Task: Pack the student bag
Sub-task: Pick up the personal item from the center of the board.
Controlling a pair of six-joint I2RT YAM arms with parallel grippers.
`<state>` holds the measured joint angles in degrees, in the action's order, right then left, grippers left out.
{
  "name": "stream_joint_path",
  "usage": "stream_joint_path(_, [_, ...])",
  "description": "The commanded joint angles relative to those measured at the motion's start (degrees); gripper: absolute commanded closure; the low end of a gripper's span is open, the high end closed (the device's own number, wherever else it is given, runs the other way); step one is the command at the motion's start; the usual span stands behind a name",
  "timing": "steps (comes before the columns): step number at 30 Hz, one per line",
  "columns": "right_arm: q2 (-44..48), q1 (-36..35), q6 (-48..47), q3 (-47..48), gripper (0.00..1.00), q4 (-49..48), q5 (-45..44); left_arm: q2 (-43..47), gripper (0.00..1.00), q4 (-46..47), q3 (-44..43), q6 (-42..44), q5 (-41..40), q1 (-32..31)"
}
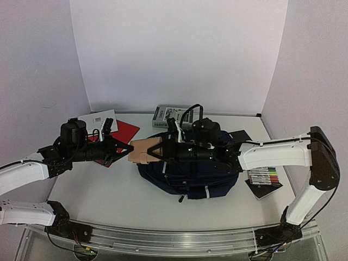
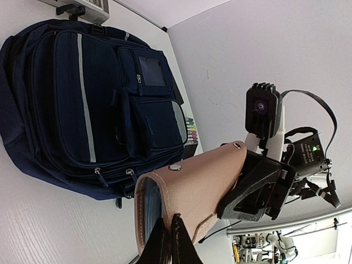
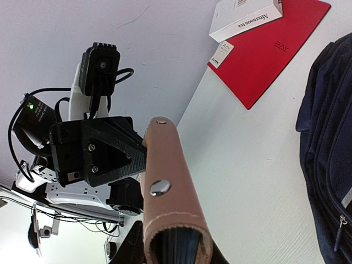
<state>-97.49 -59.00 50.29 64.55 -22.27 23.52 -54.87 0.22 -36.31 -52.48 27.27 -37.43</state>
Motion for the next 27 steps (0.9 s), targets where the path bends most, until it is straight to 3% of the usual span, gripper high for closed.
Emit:
stream_joint_path(1, [3.71, -0.06, 0.63, -0.91, 0.93, -4.71, -2.85, -0.26, 0.77, -1.57, -3.65, 2.8, -0.75, -0.21])
stream_joint_path(3, [5.19, 0.84, 1.52, -2.36, 1.0, -5.03, -3.48, 0.19, 0.56, -4.26, -4.08, 3.64, -2.58, -0.02])
stream_joint_path(6, [6.9, 1.98, 1.27, -3.5, 1.0, -5.26, -3.36, 0.24, 0.38, -3.6, -3.98, 4.04, -0.51, 0.58])
stream_joint_path(8, [8.08, 2.24, 0.58, -3.76, 1.0, -5.32, -2.67, -0.13, 0.28, -2.19, -3.79, 3.82, 1.2, 0.6])
stream_joint_path(12, [9.39, 2.45, 0.08, -3.69, 1.0, -6.48, 0.39, -1.77, 0.19, 2.48, -4.13, 3.95, 6.14, 0.6])
stream_joint_path(21, [8.59, 2.46, 1.37, -4.61, 1.0, -12.65, 5.95, -4.11, 0.15, 13.47, -5.78, 2.22, 16.95, 0.6])
stream_joint_path(27, [7.35, 2.41, 2.8, -4.86, 1.0, -15.29, 8.75, -4.21, 0.3, 15.41, -5.86, 0.86, 15.99, 0.6])
